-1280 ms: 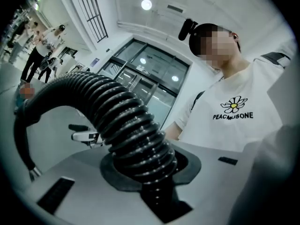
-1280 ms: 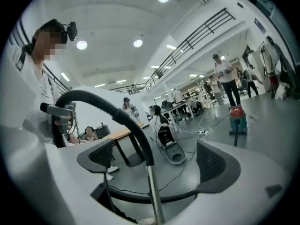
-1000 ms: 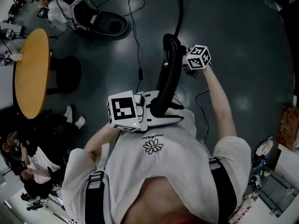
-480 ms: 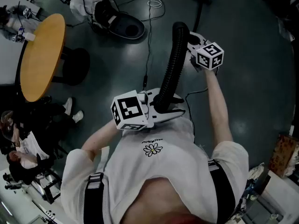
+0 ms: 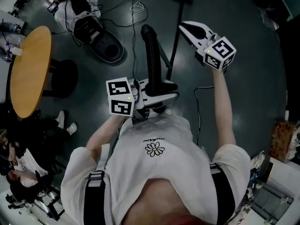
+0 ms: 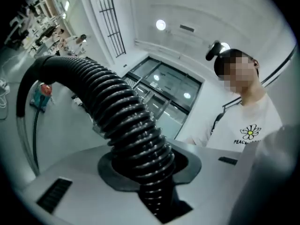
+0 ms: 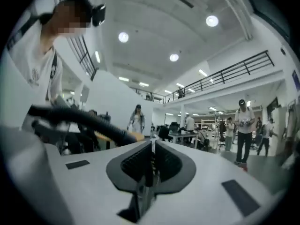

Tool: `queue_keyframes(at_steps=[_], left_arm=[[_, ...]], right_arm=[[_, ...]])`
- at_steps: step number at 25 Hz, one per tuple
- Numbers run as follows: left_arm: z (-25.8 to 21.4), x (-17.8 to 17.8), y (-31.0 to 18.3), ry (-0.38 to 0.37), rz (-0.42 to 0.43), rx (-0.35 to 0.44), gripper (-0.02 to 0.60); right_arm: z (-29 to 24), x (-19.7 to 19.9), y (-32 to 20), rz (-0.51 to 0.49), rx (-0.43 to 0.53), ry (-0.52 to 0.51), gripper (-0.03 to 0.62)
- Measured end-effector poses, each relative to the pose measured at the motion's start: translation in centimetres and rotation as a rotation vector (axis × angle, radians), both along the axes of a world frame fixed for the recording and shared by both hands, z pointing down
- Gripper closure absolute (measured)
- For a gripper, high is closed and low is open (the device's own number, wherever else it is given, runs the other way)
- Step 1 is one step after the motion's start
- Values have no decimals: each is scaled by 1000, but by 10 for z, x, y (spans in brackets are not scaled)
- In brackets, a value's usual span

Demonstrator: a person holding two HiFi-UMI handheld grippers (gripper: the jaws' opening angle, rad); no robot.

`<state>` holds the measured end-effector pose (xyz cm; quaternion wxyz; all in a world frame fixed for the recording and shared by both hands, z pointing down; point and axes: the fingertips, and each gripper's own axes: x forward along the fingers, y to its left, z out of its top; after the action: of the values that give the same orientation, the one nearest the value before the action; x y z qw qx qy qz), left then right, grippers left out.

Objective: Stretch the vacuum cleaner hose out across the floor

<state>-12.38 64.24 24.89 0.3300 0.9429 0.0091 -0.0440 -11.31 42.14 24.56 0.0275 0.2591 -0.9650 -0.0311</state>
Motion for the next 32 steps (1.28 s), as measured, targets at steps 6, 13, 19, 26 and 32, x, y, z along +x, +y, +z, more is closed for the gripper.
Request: queue_keyframes(at_steps=[6, 13, 19, 26, 32], left_arm=[[3, 29, 46, -72, 168, 81, 469], [-5, 26, 75, -71, 232, 182, 469], [-7, 37, 87, -116, 278, 268, 469], [-4, 27, 53, -98, 127, 162, 469], [-8, 1, 18, -164, 19, 147, 469]], right_arm=[[104, -3, 40, -95, -267, 44, 432], [143, 4, 27, -80, -293, 161, 272], [114, -9, -24, -102, -171, 221, 263], [173, -69, 14, -355, -182, 502, 404], [130, -58, -9, -193, -116, 431, 413]])
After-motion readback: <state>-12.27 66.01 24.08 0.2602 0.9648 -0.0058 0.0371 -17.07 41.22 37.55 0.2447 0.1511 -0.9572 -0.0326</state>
